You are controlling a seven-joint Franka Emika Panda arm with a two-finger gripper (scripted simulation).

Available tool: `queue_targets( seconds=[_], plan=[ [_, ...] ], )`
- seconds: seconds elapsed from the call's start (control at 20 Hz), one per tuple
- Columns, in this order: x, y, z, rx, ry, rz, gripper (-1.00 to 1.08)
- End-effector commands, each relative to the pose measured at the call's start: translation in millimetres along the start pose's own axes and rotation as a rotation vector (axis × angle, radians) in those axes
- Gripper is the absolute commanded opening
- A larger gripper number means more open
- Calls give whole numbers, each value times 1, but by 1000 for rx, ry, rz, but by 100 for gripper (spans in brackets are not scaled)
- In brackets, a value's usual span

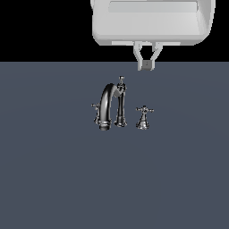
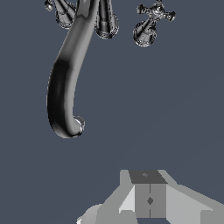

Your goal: Turn on the faucet by rotating a designated handle.

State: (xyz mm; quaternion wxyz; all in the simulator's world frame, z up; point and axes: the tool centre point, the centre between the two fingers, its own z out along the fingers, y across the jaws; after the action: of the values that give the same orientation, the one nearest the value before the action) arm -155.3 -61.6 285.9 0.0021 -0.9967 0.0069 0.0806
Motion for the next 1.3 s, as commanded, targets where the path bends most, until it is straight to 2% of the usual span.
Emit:
queue_targets(
  seconds=[0.0,0.05,0.1,0.15,0.2,0.25,0.3,0.35,0.4,0.45,0.5,0.55,0.6,0.65,0.7,0.75,0.8,0.85,0.9,0.95,1.0,1.05,1.1,1.15,1.2,1.25],
  plan=[
    [25,7,20,5,20,-52,-71],
    [38,3,26,19,31,-32,-76],
    [46,20,36,41,41,55,-84],
    [56,31,42,53,57,107,-55],
    [73,52,39,55,93,174,-47],
    [82,59,49,38,101,204,-68],
    [92,54,61,44,109,235,-61],
    [100,66,70,18,119,270,-37],
    [100,77,90,-2,106,283,-22],
    [112,72,98,-7,122,291,-14],
    [126,77,102,36,145,379,13],
    [125,80,102,38,146,383,13],
    [136,89,108,51,156,438,36],
    [145,96,118,71,177,520,5],
    [135,94,147,40,140,432,39],
    [135,91,147,39,138,428,39],
    [175,43,135,24,196,366,47],
    [182,49,149,39,197,465,62],
    [172,83,150,49,197,524,62],
    [183,53,162,34,181,477,-7],
    [216,59,172,58,212,569,59],
    [195,103,160,79,239,650,59],
    [192,171,167,46,266,741,-86],
    [180,194,160,28,280,788,-86],
    [184,207,159,2,304,782,-58],
    [188,210,155,-32,322,769,-62]
  ],
)
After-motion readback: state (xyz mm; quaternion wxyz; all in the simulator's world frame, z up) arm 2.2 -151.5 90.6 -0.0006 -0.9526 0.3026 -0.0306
